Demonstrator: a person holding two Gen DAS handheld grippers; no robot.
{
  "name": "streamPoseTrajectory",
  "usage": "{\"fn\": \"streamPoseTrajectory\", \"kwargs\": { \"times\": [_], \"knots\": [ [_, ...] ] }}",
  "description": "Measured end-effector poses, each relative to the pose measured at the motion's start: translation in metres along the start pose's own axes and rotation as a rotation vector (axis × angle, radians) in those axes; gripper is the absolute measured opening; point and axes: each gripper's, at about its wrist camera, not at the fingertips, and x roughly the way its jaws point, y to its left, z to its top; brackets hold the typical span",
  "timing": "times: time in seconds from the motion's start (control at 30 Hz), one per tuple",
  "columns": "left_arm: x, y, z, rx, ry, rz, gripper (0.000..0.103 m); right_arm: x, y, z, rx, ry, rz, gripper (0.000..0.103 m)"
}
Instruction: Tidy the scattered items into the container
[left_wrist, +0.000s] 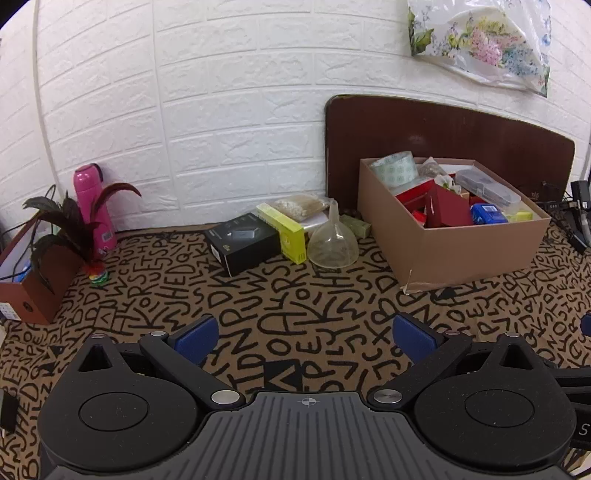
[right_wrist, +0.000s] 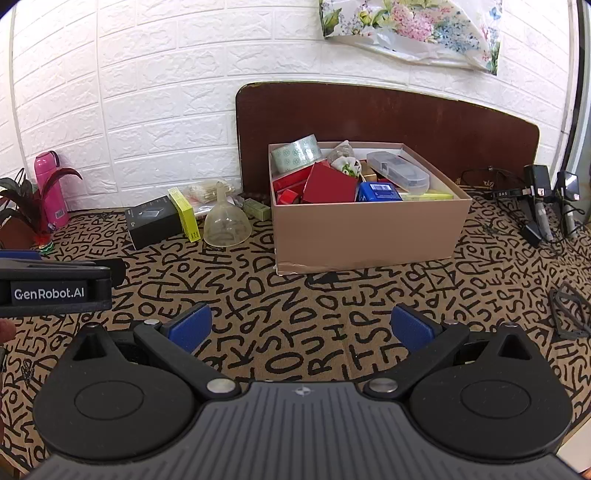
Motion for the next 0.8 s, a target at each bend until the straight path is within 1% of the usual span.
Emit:
{"fn": "streamPoseTrajectory", "kwargs": {
  "times": [0.13,0.2,0.47,0.53,0.8],
  "knots": [
    [-0.001,0.002,0.002,-0.003,0.001,0.000,0.103,-0.017,-0.009,-0.020,-0.002,-0.005,0.003,0.103],
    [-0.001,0.002,0.002,-0.003,0.002,-0.002,0.103,-0.010,-0.004,-0.007,-0.003,0.010,-0.002,0.103],
    [-0.001,0.000,0.002,0.002,0.007,-0.006,0.103,-0.019,-0.011,-0.021,-0.006,0.011,-0.001,0.103],
    [-0.001,0.001,0.002,0.002,0.007,-0.006,0.103,-0.014,-0.006,-0.014,-0.007,0.016,-0.005,0.103],
    [0.001,0.003,0.001,-0.003,0.013,-0.010,0.103,-0.014,-0.005,-0.017,-0.013,0.019,-0.005,0.103]
  ]
}}
